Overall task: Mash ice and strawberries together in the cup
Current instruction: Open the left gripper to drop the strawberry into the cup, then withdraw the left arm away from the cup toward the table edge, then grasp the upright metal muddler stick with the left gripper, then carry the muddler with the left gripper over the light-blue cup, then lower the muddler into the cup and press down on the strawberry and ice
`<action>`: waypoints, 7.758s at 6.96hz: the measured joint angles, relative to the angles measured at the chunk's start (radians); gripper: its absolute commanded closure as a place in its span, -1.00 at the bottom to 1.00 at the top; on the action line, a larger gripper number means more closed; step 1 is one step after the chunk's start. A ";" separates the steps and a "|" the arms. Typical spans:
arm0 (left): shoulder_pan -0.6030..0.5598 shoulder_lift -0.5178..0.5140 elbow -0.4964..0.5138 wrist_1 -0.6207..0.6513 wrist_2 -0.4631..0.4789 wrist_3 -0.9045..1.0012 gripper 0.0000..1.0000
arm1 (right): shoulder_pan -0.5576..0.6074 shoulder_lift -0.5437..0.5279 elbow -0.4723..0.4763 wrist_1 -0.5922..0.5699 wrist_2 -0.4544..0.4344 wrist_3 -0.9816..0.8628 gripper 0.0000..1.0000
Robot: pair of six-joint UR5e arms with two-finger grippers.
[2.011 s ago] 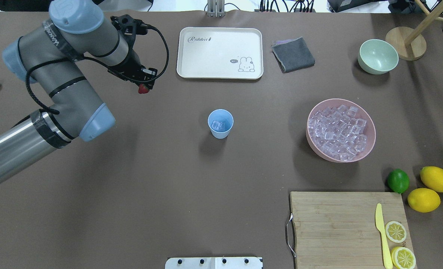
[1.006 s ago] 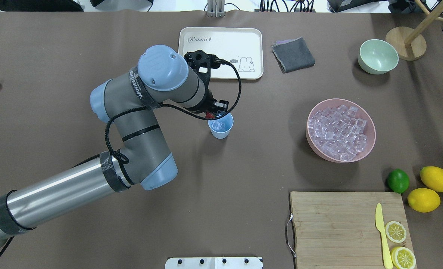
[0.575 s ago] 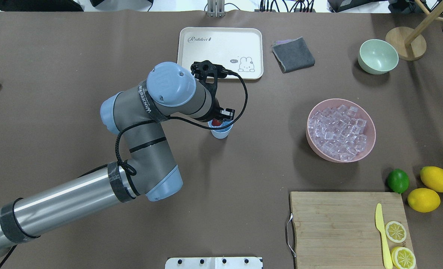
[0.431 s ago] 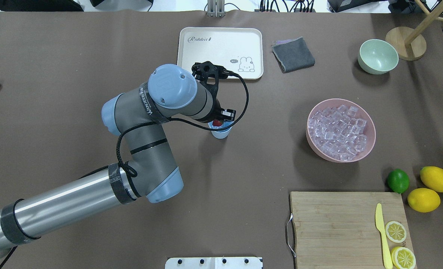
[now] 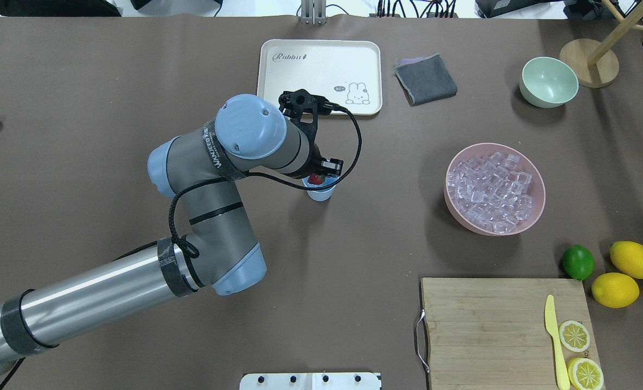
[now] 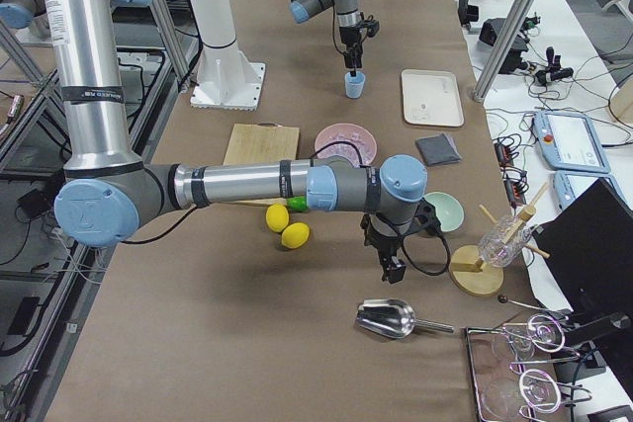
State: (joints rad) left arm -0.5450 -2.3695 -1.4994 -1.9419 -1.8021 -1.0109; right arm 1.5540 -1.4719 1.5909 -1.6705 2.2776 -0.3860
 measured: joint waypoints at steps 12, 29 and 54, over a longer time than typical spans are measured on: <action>-0.785 0.554 0.343 -0.250 -0.436 0.805 -0.95 | 0.019 -0.001 0.003 0.001 0.001 -0.002 -0.98; -0.723 0.502 0.559 -0.339 -0.388 0.880 1.00 | 0.027 0.002 0.038 -0.001 0.016 -0.002 -0.98; 0.009 0.177 0.213 -1.573 0.276 0.268 1.00 | 0.103 -0.010 0.048 -0.007 -0.019 -0.014 -0.98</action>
State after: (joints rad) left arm -0.5363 -2.1922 -1.2866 -3.5146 -1.5257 -0.7424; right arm 1.6566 -1.4820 1.6388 -1.6773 2.2582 -0.4003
